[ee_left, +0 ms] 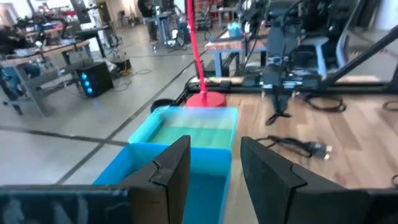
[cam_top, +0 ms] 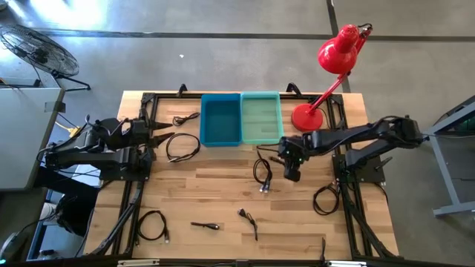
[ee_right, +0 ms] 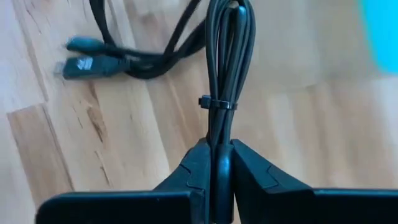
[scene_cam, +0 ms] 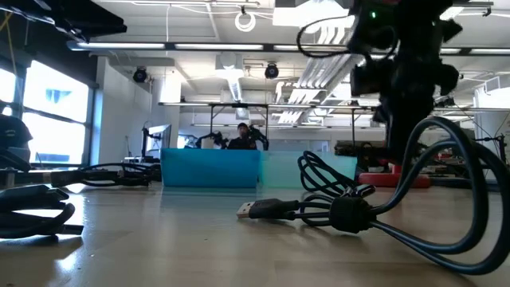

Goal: Pick & Place USB Port
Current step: Put the black USB cable into the green bin

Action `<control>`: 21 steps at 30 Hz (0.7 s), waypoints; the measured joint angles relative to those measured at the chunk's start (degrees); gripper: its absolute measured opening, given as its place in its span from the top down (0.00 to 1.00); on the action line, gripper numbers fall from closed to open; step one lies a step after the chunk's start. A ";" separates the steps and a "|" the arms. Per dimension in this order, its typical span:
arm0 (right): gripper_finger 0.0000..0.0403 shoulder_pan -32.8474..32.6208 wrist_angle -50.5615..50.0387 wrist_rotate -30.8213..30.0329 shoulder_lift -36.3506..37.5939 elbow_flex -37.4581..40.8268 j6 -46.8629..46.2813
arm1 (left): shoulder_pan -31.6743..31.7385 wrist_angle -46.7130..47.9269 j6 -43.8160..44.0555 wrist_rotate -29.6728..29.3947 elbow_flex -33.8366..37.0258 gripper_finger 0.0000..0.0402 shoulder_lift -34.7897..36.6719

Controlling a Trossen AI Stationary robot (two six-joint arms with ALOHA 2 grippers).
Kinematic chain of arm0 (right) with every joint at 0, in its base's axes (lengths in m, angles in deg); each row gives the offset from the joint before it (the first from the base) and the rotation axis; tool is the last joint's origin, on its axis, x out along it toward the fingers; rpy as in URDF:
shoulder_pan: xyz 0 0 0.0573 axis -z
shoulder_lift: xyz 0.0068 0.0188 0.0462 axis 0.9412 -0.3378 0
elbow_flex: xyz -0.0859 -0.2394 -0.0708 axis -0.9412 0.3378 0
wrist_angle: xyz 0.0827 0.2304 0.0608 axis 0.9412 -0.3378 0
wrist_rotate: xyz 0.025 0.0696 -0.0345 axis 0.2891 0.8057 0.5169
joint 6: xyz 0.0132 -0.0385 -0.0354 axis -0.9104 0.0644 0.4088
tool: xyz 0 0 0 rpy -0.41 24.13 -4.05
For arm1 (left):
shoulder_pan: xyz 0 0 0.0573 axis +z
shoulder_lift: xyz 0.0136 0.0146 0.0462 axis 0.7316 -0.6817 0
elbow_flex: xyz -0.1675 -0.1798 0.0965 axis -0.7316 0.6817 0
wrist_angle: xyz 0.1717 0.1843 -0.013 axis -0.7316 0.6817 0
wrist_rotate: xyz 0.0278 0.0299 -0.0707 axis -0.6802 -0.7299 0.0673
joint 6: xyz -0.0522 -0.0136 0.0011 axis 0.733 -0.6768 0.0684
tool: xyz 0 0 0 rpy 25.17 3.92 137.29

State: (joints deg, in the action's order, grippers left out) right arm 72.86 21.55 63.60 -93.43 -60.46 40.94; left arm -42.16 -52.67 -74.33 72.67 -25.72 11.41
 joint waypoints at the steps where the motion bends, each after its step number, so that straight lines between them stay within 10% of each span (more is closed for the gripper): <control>1: 0.92 -0.01 -2.08 -0.99 0.59 -1.73 0.62 | 0.00 -0.81 -0.02 0.75 0.05 0.65 0.02; 21: 0.92 -1.49 -1.20 -8.52 4.89 -28.73 16.03 | 0.00 -42.34 0.05 16.01 0.26 0.65 -28.03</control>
State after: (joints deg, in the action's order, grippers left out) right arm 71.37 20.35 55.08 -88.54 -89.19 56.97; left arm -42.16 -95.01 -74.28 88.68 -25.46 -16.62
